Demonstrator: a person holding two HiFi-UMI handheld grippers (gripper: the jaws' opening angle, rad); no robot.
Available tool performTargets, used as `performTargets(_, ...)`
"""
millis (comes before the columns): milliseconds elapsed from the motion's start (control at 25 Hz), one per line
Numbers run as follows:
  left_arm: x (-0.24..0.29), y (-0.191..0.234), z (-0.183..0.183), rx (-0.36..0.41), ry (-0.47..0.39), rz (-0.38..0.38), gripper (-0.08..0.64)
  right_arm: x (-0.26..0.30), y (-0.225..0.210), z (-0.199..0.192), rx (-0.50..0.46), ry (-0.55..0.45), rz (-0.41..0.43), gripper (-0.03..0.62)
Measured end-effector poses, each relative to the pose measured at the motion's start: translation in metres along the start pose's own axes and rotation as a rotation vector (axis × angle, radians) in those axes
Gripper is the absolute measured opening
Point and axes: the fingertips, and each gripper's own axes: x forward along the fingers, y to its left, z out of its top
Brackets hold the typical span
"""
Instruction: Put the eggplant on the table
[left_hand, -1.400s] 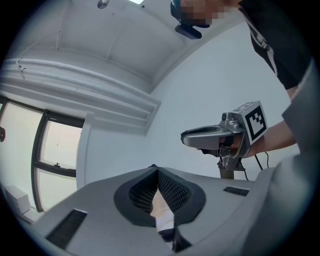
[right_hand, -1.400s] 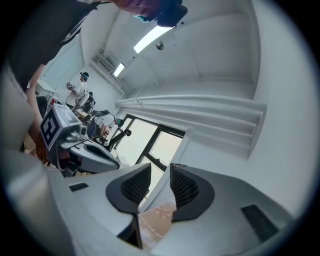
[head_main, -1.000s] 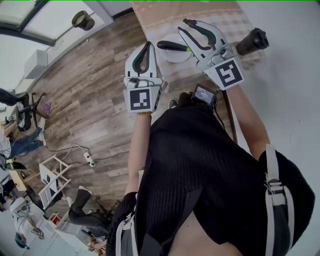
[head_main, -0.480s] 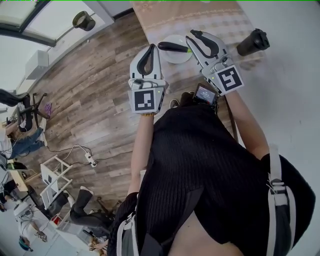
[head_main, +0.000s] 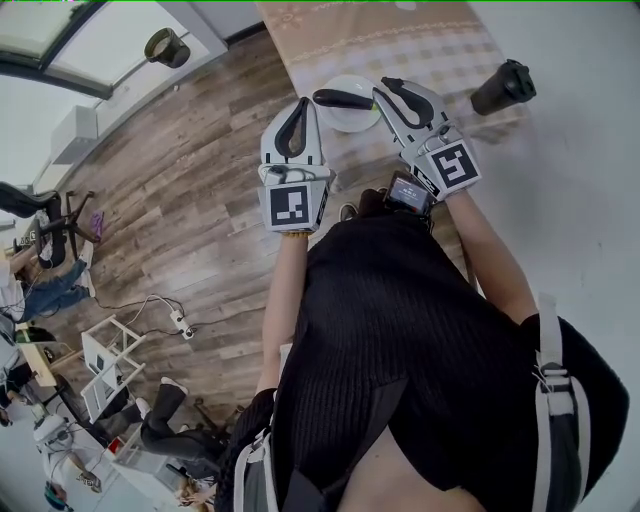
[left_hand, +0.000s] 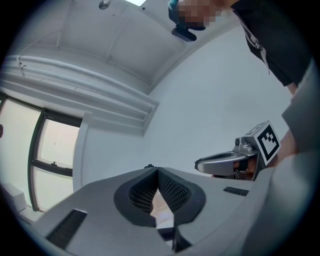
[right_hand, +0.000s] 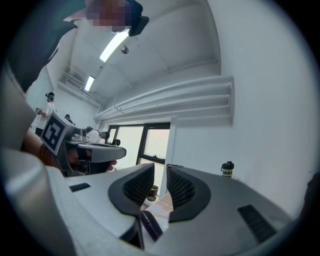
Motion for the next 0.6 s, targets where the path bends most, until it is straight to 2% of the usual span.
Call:
performTargets(80,0.0,0.0,-0.006,0.003,0.02,0.0,-0.011,-0.001,-0.001,-0.005,0.013,0.004,-0.007,0.081)
performTargets(160,0.001,-0.002,-0.005,-0.002,-0.002,-0.001,-0.011,-0.002,-0.001,-0.008,0.026,0.007,-0.009,0.077)
performTargets(200,0.0,-0.003,-0.004,-0.002,-0.002,-0.001,-0.011,-0.002,0.0,-0.01,0.03,0.008,-0.009,0.037)
performTargets(320,-0.002,-0.008,-0.008,0.001,0.03,-0.004,-0.011,-0.005,0.003,-0.015,0.039,0.016,-0.003,0.031)
performTargets(360,-0.002,-0.011,-0.009,-0.004,0.02,-0.013,-0.011,-0.005,0.004,-0.016,0.038,0.02,0.002,0.005)
performTargets(600,-0.005,-0.026,-0.01,0.011,0.008,-0.034,-0.011,-0.013,0.004,-0.022,0.029,0.075,0.006,0.006)
